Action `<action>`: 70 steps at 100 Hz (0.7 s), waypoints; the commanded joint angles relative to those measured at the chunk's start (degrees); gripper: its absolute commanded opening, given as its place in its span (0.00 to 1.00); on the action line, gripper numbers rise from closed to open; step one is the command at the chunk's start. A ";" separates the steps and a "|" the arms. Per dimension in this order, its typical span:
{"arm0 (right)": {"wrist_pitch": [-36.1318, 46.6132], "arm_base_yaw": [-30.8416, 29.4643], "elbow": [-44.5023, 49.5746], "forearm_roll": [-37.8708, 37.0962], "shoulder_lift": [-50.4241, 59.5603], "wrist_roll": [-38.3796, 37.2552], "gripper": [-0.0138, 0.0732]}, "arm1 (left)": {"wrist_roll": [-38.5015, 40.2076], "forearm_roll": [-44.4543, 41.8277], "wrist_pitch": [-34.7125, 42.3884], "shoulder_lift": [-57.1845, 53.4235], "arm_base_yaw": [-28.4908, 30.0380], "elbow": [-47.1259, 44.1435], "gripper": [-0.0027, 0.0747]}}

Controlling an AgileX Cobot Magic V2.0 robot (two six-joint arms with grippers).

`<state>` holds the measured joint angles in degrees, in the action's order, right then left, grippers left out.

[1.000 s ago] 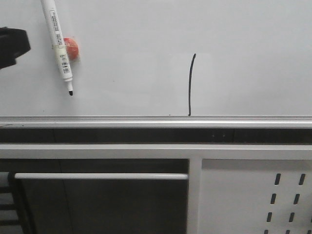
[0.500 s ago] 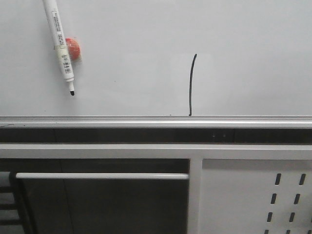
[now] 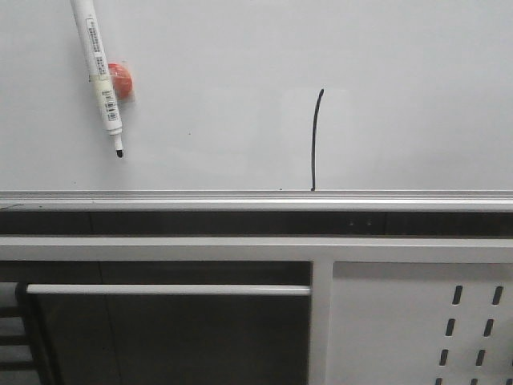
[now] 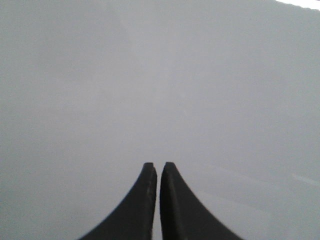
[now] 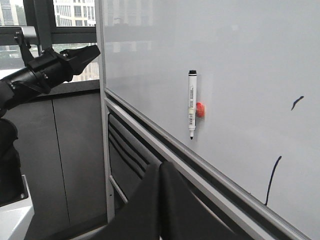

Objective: Write number 1 on whiteboard

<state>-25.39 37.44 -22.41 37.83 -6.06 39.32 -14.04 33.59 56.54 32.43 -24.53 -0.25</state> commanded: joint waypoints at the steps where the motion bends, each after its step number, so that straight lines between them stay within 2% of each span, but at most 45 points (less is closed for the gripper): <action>1: 3.58 -0.31 -1.19 0.63 -0.60 0.26 0.08 | -0.45 -4.42 -3.29 -3.60 4.86 -1.29 0.01; 23: 3.58 -0.31 -1.19 0.63 -0.60 0.26 0.08 | 0.69 -10.01 -20.37 -13.84 17.72 -0.06 0.01; 39: 3.58 -0.31 -1.19 0.63 -0.60 0.26 0.08 | 0.69 -13.21 -41.53 -20.05 24.80 3.46 0.01; 49: 3.58 -0.31 -1.19 0.63 -0.60 0.26 0.08 | 0.69 -13.68 -44.35 -22.07 26.77 4.06 0.01; 70: 3.58 -0.31 -1.19 0.63 -0.60 0.26 0.08 | 2.69 -11.84 -50.49 -23.43 26.39 3.95 0.01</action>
<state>-25.39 37.44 -22.41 37.83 -6.06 39.32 -13.15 20.60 5.06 8.59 2.17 1.67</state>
